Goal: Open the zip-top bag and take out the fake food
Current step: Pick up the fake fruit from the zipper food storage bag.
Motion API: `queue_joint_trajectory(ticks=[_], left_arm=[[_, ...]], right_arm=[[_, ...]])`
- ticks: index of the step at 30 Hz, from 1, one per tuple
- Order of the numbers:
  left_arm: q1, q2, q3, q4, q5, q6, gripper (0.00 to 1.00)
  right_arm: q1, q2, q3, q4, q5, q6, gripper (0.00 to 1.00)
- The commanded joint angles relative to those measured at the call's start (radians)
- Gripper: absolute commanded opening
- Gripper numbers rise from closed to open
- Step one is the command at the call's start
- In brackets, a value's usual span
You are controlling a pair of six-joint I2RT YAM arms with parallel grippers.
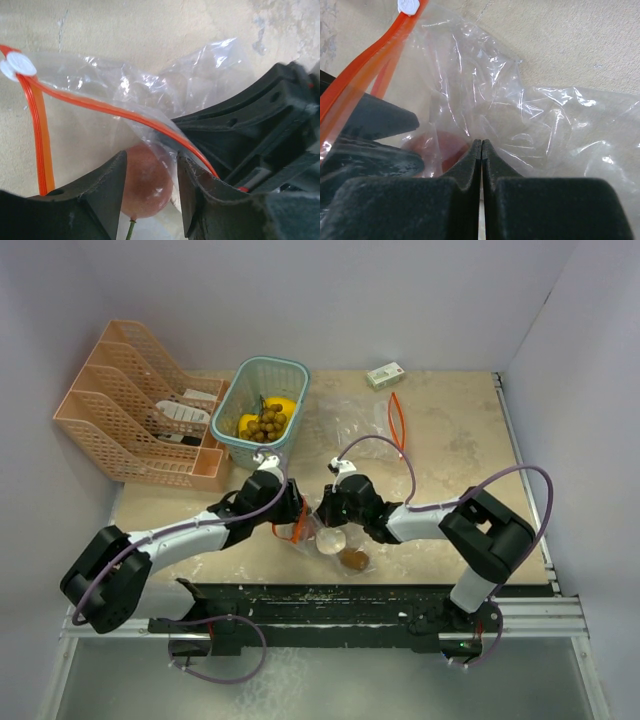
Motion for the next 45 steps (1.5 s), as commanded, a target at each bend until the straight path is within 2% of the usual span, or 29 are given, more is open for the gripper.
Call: queue_joint_trajectory(ticks=[1, 9, 19, 21, 24, 27, 34, 40, 45], left_arm=[[0.007, 0.022, -0.052, 0.065, 0.044, -0.005, 0.49], [0.007, 0.000, -0.141, 0.089, 0.047, -0.019, 0.53], [0.006, -0.021, -0.165, 0.111, 0.085, -0.023, 0.58], [0.007, -0.033, -0.177, 0.123, 0.106, -0.028, 0.67], [0.007, -0.058, -0.211, 0.167, 0.140, -0.030, 0.85], [0.006, -0.080, -0.229, 0.172, 0.152, -0.024, 0.89], [0.006, -0.125, -0.269, 0.134, 0.138, -0.001, 0.77], [0.006, -0.143, -0.332, 0.146, 0.082, 0.011, 0.57], [0.006, -0.119, -0.370, 0.193, 0.082, 0.008, 0.56]], right_arm=[[0.003, -0.055, -0.008, 0.026, 0.014, 0.003, 0.00], [0.004, -0.048, -0.006, 0.030, 0.017, 0.007, 0.00], [0.004, -0.027, 0.000, 0.040, 0.006, 0.015, 0.00], [0.003, -0.024, -0.001, 0.041, 0.006, 0.017, 0.00], [0.004, -0.015, -0.002, 0.047, 0.002, 0.019, 0.00], [0.003, -0.005, -0.001, 0.053, -0.001, 0.022, 0.00], [0.004, -0.005, 0.000, 0.053, 0.001, 0.020, 0.00], [0.003, 0.009, -0.002, 0.056, 0.003, 0.019, 0.00], [0.003, 0.017, 0.003, 0.057, 0.001, 0.018, 0.00]])
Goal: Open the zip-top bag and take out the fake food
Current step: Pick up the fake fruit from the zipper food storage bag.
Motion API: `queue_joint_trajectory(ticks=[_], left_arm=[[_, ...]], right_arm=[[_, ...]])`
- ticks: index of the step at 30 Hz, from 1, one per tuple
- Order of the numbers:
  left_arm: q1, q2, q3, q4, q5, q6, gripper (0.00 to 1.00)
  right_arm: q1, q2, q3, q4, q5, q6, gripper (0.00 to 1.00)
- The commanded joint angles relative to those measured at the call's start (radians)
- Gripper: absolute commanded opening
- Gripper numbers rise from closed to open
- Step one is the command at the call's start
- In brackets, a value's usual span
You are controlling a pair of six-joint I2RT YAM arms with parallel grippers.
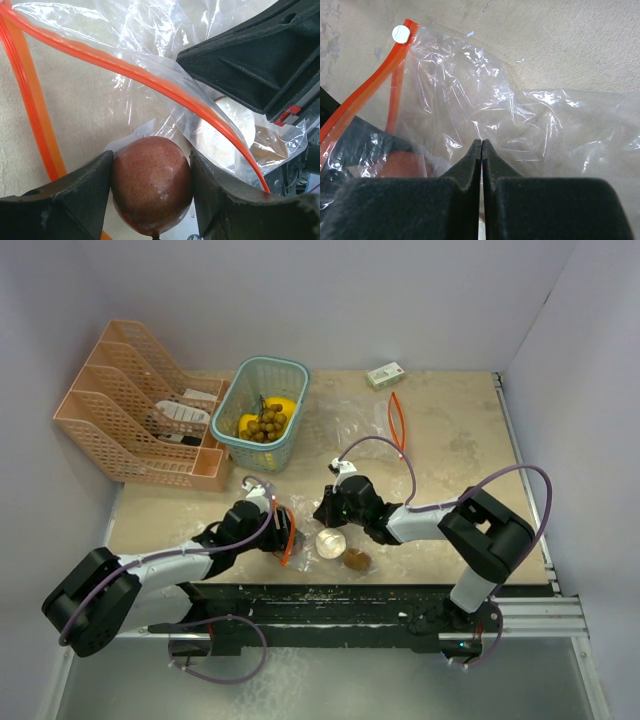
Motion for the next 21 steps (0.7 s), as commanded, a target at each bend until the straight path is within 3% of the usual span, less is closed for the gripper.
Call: queue_joint_trajectory(ticks=[1, 3, 5, 7, 15, 21], left_arm=[[0.004, 0.027, -0.052, 0.007, -0.027, 0.026, 0.57], [0.004, 0.027, -0.056, 0.020, -0.019, 0.027, 0.55], [0.004, 0.022, -0.054, 0.016, -0.018, 0.027, 0.41], [0.003, 0.001, -0.042, -0.012, -0.022, 0.026, 0.35], [0.005, -0.164, 0.178, -0.409, -0.149, 0.099, 0.44], [0.021, -0.185, 0.306, -0.576, -0.241, 0.121, 0.48]], right_arm=[[0.003, 0.016, 0.014, 0.035, 0.004, 0.002, 0.00], [0.004, 0.019, 0.016, 0.036, 0.003, 0.002, 0.00], [0.003, 0.020, 0.016, 0.037, 0.003, 0.003, 0.00], [0.003, 0.020, 0.016, 0.034, 0.003, 0.003, 0.00], [0.003, 0.021, 0.000, 0.025, -0.020, 0.005, 0.00], [0.004, 0.020, -0.006, 0.026, -0.019, 0.008, 0.00]])
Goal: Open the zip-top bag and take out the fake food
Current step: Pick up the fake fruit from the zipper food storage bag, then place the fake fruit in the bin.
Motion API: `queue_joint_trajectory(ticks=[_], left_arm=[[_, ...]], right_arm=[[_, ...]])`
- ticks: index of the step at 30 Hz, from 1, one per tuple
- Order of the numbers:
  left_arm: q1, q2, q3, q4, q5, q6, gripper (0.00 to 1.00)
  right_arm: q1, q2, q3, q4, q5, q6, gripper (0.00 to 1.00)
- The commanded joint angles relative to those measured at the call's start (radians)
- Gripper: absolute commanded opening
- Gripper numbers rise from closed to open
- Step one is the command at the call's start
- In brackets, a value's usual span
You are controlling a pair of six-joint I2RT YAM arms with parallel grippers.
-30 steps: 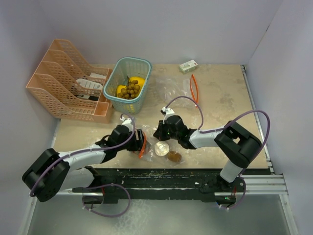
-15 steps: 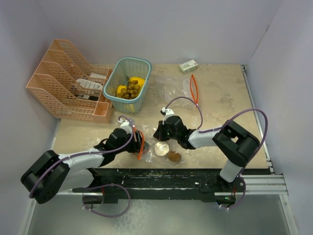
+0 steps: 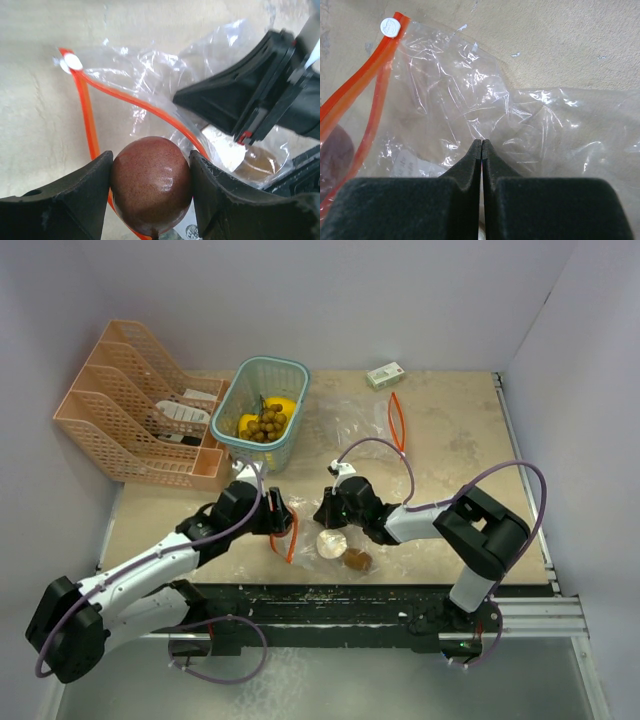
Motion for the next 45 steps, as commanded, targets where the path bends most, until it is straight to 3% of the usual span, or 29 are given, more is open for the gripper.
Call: queue_joint_trajectory(ticks=[1, 10, 21, 33, 34, 37, 41, 43, 45], left_arm=[[0.022, -0.010, 0.103, -0.160, -0.098, 0.036, 0.48], [0.102, 0.105, 0.320, -0.186, -0.097, 0.103, 0.49], [0.383, 0.277, 0.591, -0.161, 0.071, 0.161, 0.50], [0.437, 0.359, 0.769, -0.141, 0.107, 0.139, 0.50], [0.441, 0.363, 0.780, -0.138, 0.106, 0.138, 0.54], [0.451, 0.396, 0.806, -0.114, 0.108, 0.140, 0.76], [0.486, 0.515, 0.889, -0.156, 0.167, 0.140, 0.88], [0.492, 0.526, 0.899, -0.151, 0.187, 0.134, 0.98], [0.492, 0.502, 0.869, -0.115, 0.215, 0.126, 0.99]], right_arm=[[0.004, -0.008, -0.007, 0.020, -0.013, 0.008, 0.00], [0.004, -0.023, -0.025, 0.023, -0.001, 0.010, 0.00], [0.002, -0.041, -0.042, 0.022, 0.021, 0.010, 0.00], [0.002, -0.042, -0.030, 0.007, 0.033, -0.008, 0.00], [0.003, -0.043, -0.030, 0.006, 0.036, -0.010, 0.00], [0.002, -0.050, -0.031, 0.003, 0.035, -0.011, 0.00], [0.002, -0.070, -0.033, -0.013, 0.035, -0.012, 0.00], [0.002, -0.089, -0.043, -0.017, 0.042, -0.012, 0.00], [0.002, -0.109, -0.049, -0.029, 0.051, -0.015, 0.00]])
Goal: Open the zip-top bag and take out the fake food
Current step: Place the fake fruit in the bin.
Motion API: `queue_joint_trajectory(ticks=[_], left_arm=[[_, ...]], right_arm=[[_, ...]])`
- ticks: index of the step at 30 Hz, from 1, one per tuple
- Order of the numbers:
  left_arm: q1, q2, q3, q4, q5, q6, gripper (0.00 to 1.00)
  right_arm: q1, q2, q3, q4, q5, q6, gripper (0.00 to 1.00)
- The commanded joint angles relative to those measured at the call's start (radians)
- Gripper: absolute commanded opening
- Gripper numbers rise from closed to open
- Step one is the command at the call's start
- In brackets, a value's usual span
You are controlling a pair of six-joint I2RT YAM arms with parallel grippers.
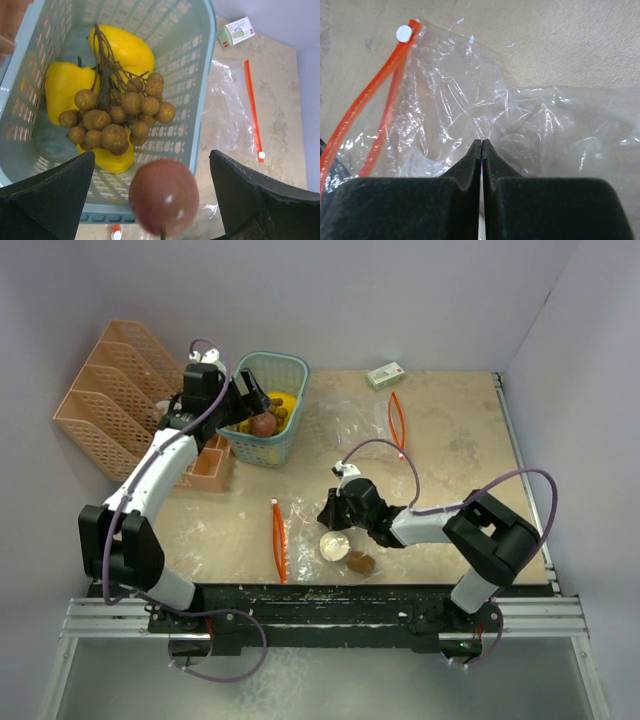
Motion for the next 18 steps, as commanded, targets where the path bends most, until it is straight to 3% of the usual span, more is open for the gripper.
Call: queue_joint_trajectory(ticks=[1, 10, 14, 18], left_arm=[[0.013, -0.038, -0.008, 0.061, 0.081, -0.010, 0.99], [0.012, -0.324, -0.295, 0.130, 0.094, -0.047, 1.00], [-0.001, -0.492, -0.487, 0.168, 0.151, -0.083, 0.95], [-0.033, -0.607, -0.696, 0.171, 0.163, -0.118, 0.81]], right_arm=[[0.003, -0.073, -0.016, -0.019, 0.043, -0.016, 0.00], [0.002, -0.120, -0.012, -0.040, 0.036, -0.020, 0.00], [0.003, -0.176, -0.011, -0.070, 0.054, -0.025, 0.00], [0.002, -0.278, -0.021, -0.119, 0.092, -0.024, 0.00]])
